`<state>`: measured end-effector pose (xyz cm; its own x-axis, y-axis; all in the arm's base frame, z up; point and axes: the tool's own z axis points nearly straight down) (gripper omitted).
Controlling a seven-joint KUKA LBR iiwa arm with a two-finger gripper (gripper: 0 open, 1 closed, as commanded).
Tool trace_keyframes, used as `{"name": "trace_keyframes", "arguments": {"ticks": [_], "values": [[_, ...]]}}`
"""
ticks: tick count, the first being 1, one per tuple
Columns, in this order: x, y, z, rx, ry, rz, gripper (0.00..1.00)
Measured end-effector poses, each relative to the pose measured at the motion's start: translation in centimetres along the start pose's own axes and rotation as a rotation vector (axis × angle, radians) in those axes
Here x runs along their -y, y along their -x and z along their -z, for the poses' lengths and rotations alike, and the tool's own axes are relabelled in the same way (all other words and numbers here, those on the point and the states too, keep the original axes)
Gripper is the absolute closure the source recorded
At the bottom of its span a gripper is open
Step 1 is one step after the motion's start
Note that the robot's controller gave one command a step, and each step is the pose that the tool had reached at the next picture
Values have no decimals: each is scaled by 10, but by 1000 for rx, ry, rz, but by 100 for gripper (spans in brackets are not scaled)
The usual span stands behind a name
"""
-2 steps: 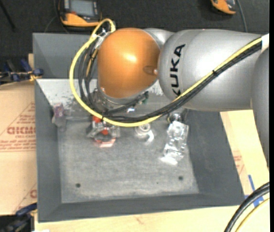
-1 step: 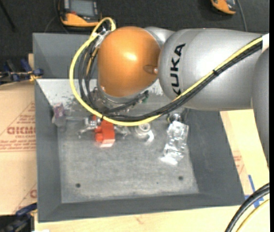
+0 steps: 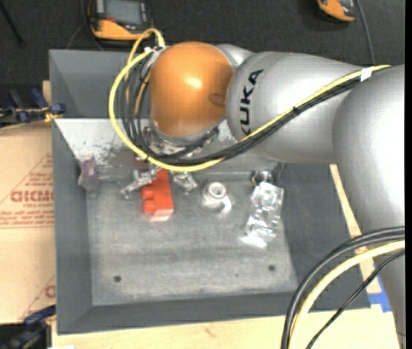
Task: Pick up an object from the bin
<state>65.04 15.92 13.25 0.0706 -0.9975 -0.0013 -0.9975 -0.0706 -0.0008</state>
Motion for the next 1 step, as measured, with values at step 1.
{"name": "trace_keyframes", "arguments": {"ticks": [1], "values": [[-3,-56,-58,3,-9,260,0]]}}
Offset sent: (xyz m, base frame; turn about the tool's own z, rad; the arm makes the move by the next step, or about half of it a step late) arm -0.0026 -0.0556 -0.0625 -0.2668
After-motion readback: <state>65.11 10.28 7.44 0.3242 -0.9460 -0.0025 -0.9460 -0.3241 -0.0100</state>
